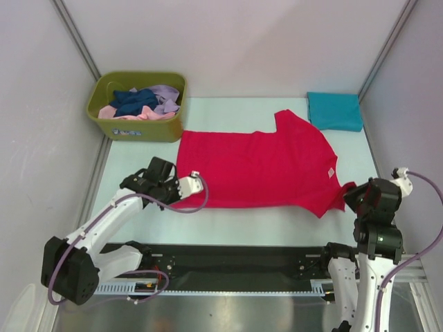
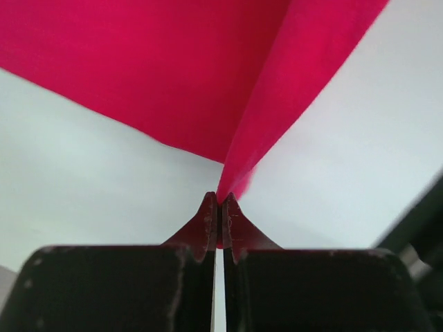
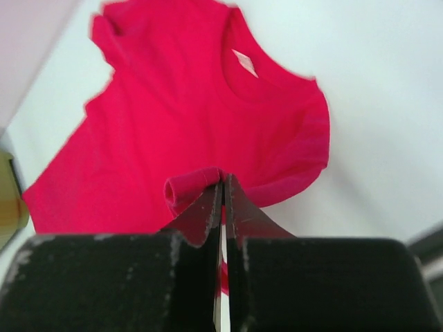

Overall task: Fold and stack the t-shirts
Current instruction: Flatten the tshirt out, then fold the tshirt

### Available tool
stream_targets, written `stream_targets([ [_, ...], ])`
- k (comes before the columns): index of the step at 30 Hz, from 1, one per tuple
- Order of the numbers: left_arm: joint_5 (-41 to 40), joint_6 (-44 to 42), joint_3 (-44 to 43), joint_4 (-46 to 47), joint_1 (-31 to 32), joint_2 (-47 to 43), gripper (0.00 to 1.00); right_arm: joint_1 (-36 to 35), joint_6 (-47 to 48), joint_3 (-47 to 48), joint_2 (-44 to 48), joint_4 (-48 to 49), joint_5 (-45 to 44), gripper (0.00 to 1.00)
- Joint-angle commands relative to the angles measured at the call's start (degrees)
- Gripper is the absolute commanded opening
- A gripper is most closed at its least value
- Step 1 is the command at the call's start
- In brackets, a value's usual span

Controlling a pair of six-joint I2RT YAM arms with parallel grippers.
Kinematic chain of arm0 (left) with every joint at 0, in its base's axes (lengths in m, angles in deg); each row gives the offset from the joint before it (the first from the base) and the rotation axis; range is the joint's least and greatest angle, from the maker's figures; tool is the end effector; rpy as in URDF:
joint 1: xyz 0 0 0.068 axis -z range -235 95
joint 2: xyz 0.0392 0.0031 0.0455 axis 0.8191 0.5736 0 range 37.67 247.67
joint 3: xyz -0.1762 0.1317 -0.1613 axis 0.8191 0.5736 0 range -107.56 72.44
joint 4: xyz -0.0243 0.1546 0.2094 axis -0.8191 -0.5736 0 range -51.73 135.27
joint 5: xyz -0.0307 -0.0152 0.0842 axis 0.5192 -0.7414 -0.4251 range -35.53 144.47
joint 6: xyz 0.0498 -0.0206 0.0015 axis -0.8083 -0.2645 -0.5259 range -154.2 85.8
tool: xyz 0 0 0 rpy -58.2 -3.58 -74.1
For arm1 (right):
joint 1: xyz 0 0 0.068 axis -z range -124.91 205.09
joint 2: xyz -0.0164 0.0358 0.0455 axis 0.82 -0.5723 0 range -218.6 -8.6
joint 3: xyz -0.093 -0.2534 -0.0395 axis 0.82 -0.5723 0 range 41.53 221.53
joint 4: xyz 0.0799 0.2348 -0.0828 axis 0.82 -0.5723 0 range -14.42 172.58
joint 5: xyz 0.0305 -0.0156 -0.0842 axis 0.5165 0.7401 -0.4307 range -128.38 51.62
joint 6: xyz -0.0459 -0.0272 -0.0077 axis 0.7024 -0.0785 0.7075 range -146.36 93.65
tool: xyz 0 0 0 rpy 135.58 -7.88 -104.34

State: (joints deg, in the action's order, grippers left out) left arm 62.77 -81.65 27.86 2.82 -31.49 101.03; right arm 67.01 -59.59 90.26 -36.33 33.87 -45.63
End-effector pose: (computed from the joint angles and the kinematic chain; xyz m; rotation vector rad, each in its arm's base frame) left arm 0.1863 -0.0866 0.2316 1.5609 2.1061 -0.0464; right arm 0.0873 -0.0229 0.3293 0.8596 1.8630 0.1014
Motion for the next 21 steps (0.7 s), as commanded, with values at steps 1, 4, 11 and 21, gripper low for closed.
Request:
stream_targets([
  [1, 2.25, -0.01, 2.74, -9.21, 0.4, -4.54, 0.0, 0.29, -7.19, -1.35, 2.14, -7.98, -5.06, 0.0],
  [4, 1.38, -0.2, 4.85, -11.16, 0.4, -6.22, 0.0, 0.29, -6.85, -4.16, 2.68, -4.83, -2.53, 0.0],
  [11, 0.41, 4.28, -2.24, -2.3, -0.48, 5.69, 0.0, 0.29, -6.94, -11.02, -8.99, 15.01, 5.14, 0.0],
  [21, -2.14, 6.31, -17.99, 3.87, -4.17, 26.8, 0.0, -0.32, 8.88, -3.3, -39.23, 34.82, 11.28, 0.0],
])
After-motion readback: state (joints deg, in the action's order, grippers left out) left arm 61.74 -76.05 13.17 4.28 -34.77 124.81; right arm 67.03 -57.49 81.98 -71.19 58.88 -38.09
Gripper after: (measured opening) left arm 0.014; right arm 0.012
